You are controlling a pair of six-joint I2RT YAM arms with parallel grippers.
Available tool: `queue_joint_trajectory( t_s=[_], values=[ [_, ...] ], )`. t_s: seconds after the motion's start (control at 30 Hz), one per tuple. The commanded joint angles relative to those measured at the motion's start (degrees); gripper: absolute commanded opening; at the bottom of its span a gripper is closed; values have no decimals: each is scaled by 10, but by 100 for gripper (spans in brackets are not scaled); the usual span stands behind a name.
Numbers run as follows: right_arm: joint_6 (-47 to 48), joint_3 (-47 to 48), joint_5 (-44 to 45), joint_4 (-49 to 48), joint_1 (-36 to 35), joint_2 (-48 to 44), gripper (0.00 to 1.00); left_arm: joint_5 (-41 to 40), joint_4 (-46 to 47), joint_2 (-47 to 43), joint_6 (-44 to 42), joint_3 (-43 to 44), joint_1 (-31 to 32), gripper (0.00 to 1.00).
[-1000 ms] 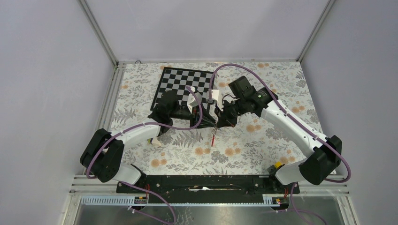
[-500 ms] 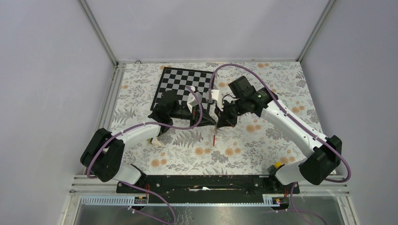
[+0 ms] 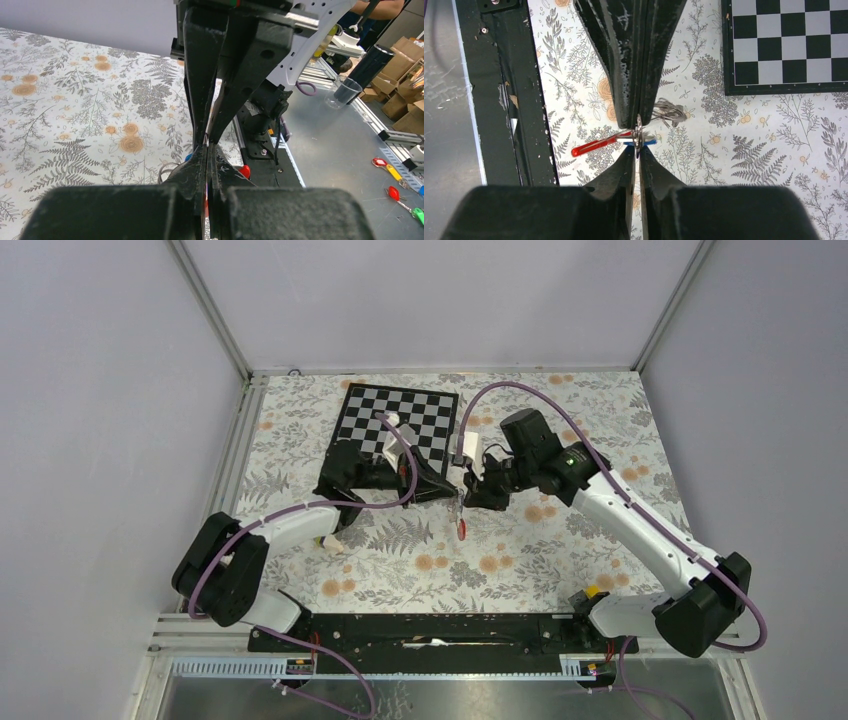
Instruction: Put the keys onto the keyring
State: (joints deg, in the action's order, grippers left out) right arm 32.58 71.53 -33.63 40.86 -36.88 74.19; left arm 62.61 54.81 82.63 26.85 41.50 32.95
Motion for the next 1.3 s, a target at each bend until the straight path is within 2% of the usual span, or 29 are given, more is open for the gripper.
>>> queue_joint_trajectory(
  t_s=[0.0,0.2,0.57,0.63,0.73,0.87,1.0,1.27],
  values=[
    [-4,-11,-10,-31,-5,-13,11,-12,87,-3,38,-7,-2,0],
    [-7,-20,-28,-43,-4,-13,0,-15,103,1,48,-9,-2,0],
    [-22,-42,-35,-62,-5,-11,0,-37,127,11,66,-12,-2,0],
    [-26,-41,-27,-62,-5,-14,5,-37,123,12,63,-13,-2,0],
    [-27,-39,-7,-64,-4,-24,22,-31,112,10,51,-15,-3,0],
    [-26,-34,19,-64,3,-48,33,-15,99,9,33,-19,-3,0],
    [-26,-18,16,-59,17,-66,34,-1,93,10,22,-22,-3,0],
    [-30,1,-41,-53,19,-40,34,9,92,11,20,-21,-2,0]
  ],
)
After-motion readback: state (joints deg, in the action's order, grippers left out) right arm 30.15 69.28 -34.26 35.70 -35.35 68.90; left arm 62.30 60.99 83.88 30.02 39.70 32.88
